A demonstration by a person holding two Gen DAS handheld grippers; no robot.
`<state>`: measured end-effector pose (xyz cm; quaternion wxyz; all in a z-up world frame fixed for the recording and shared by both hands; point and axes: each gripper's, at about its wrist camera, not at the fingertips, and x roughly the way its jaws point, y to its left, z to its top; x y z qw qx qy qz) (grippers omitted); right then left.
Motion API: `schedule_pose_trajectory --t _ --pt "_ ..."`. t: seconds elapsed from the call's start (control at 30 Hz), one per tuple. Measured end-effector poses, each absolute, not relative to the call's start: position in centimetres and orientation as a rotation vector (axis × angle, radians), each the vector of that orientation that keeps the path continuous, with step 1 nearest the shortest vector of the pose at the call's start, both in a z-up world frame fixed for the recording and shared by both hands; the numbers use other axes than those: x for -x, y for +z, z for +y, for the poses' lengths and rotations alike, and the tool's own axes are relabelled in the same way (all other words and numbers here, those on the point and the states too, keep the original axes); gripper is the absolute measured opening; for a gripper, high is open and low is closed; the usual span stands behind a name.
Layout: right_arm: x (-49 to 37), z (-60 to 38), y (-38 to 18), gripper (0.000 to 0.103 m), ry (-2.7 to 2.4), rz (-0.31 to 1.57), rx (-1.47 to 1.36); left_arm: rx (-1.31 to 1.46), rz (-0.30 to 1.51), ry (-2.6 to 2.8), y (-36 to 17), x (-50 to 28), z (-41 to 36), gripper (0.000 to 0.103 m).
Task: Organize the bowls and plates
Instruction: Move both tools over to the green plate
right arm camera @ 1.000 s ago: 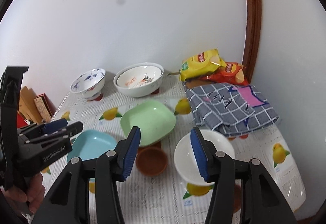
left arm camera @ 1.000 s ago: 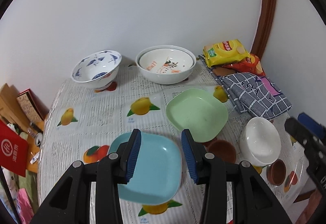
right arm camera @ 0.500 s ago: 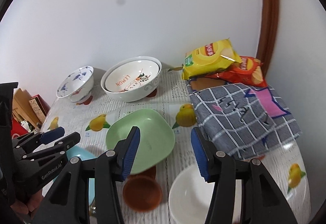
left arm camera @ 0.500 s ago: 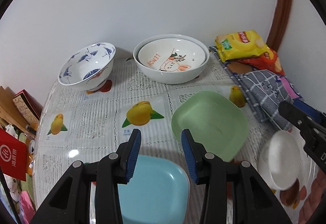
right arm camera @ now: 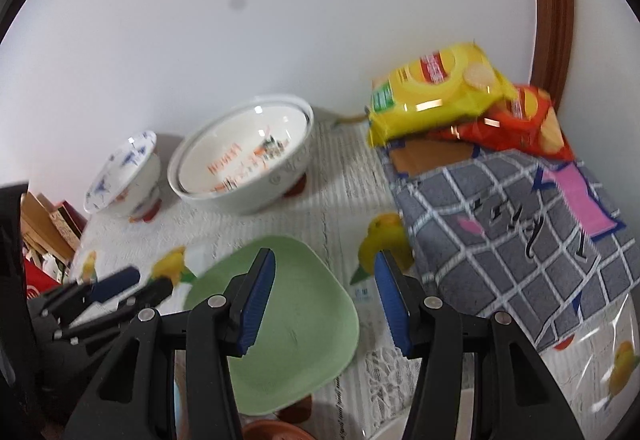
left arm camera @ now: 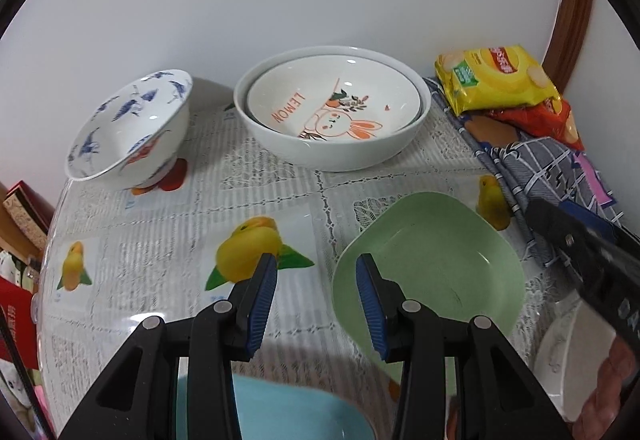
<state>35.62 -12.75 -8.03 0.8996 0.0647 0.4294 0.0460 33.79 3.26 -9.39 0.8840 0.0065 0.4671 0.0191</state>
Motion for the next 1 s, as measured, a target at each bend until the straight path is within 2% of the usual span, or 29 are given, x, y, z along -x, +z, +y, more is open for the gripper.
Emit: schedule_pose_trajectory --t 0.43,0.93,1.0 --pt "-35.4 -13.7 -10.6 0.051 0.061 0.923 -0.098 -0.091 1.006 0.051 -12.0 -35.3 3.3 0.039" --pt "-35.4 -13.3 -11.2 0.051 0.057 0.992 -0.085 -0.042 1.037 0.035 -11.9 -35.3 3.3 0.039" --pt "-35.6 -13.4 -11.6 0.049 0.054 1.008 -0.092 -0.048 1.041 0.034 -12.0 -35.3 3.2 0.039"
